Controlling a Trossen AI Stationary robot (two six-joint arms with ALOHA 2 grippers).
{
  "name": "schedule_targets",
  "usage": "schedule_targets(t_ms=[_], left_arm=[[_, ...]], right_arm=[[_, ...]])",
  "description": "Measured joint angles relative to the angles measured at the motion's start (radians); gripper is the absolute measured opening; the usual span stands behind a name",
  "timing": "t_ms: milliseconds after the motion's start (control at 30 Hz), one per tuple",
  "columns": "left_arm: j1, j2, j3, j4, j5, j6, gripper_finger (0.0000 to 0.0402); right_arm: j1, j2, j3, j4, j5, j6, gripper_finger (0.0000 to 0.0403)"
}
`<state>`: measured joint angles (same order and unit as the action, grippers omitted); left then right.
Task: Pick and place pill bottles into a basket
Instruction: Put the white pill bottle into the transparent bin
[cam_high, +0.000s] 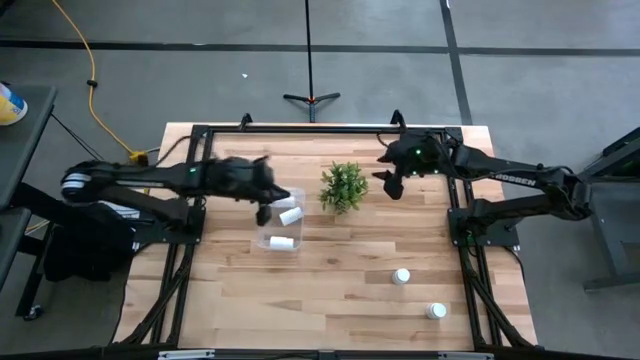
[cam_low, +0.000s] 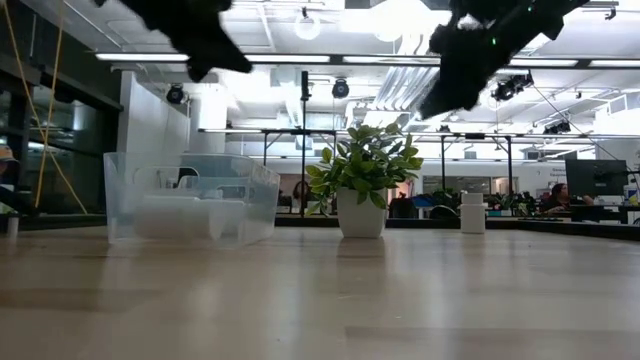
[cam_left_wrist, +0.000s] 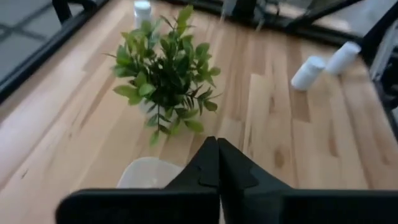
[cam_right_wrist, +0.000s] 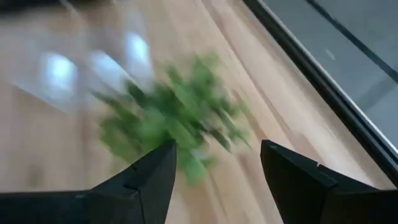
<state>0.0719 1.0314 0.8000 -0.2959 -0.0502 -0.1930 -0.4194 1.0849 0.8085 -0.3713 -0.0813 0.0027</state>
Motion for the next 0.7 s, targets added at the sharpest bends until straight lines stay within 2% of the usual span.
schedule_targets(t_ms=[133, 267, 367, 433, 567, 700], left_arm=[[0.000, -0.188, -0.175, 0.113, 0.003, 0.005, 0.0023], [0.000, -0.352, -0.336, 0.275, -0.030, 0.000, 0.0049], [0.000, -0.450, -0.425, 0.324, -0.038, -0.003, 0.0035], [0.000, -0.503, -0.463, 0.324, -0.038, -0.003, 0.0020], [0.000, -0.595, -0.514, 0.321, -0.044, -0.022, 0.0029], [0.000, -0.668, -0.532, 0.284, -0.088, -0.015, 0.0042]], right_arm=[[-0.040, -0.037, 0.000, 0.051, -0.028, -0.022, 0.0224], [-0.106, -0.110, 0.000, 0.054, -0.005, -0.031, 0.0224], [-0.157, -0.175, 0.000, 0.040, 0.003, -0.028, 0.0224], [-0.186, -0.222, 0.000, 0.024, 0.004, -0.022, 0.0224], [-0.234, -0.299, -0.026, -0.044, 0.059, 0.010, 0.0224], [-0.275, -0.388, -0.128, -0.060, 0.103, 0.178, 0.0224]])
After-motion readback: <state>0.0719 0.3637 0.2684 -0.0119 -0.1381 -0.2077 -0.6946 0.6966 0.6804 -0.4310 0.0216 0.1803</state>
